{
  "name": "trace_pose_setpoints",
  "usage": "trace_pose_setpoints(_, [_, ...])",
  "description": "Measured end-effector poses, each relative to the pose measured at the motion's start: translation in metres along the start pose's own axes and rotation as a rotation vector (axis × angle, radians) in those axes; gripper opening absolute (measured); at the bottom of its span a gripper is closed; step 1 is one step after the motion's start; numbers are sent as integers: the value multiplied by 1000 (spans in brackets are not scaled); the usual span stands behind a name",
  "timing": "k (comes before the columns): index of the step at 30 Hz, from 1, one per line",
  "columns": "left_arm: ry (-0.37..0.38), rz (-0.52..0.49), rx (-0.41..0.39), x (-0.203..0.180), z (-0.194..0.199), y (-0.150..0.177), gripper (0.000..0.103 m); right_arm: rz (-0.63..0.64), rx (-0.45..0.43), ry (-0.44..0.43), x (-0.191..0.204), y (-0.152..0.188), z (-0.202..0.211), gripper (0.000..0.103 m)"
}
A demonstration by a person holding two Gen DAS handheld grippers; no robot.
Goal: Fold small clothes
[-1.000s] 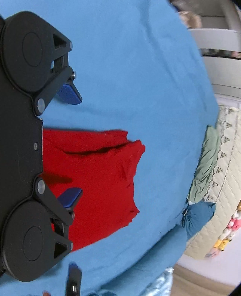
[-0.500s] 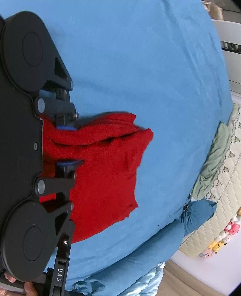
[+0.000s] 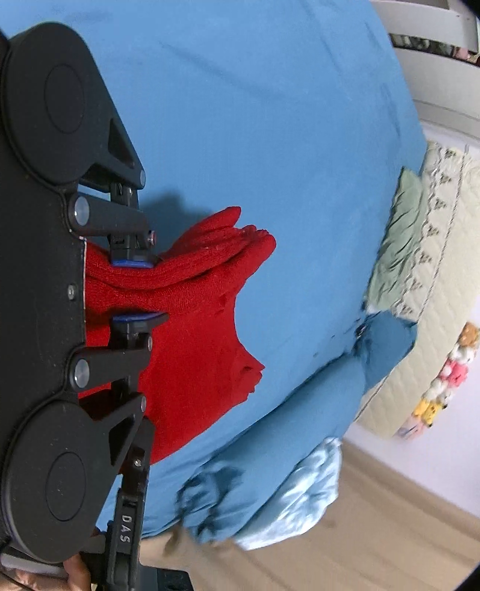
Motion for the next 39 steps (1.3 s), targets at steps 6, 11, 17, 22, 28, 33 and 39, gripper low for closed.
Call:
trace_pose_setpoints(6, [-66, -78, 57, -19, -15, 68, 21, -43, 45, 95, -28, 68, 18, 38])
trace_pose_setpoints(11, [-105, -95, 67, -15, -21, 78, 24, -100, 34, 132, -47, 93, 5, 43])
trace_pose_setpoints(17, [-203, -171, -4, -19, -5, 67, 77, -61, -44, 181, -45, 85, 25, 85])
trace_pose_setpoints(22, [-292, -190, 24, -3, -22, 77, 76, -10, -32, 303, -59, 78, 22, 85])
trace_pose_setpoints(28, [-303, -162, 67, 10, -40, 86, 77, -32, 39, 334, -79, 95, 1, 85])
trace_pose_setpoints(33, [-328, -184, 55, -2, -22, 71, 70, -48, 7, 330, -72, 89, 21, 85])
trace_pose_setpoints(39, [-325, -198, -16, -44, 52, 45, 73, -30, -67, 344, -34, 70, 102, 87])
Point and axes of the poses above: each gripper's, at about its wrist camera, not at the fingertips, and z roughly against the way its jaws point, x to its left, y to its underside, the point moved 5 cm from there along -z, roughly the way its jaws point, and after that the axes turned 3 degrees about y, right-handed, at the moved point
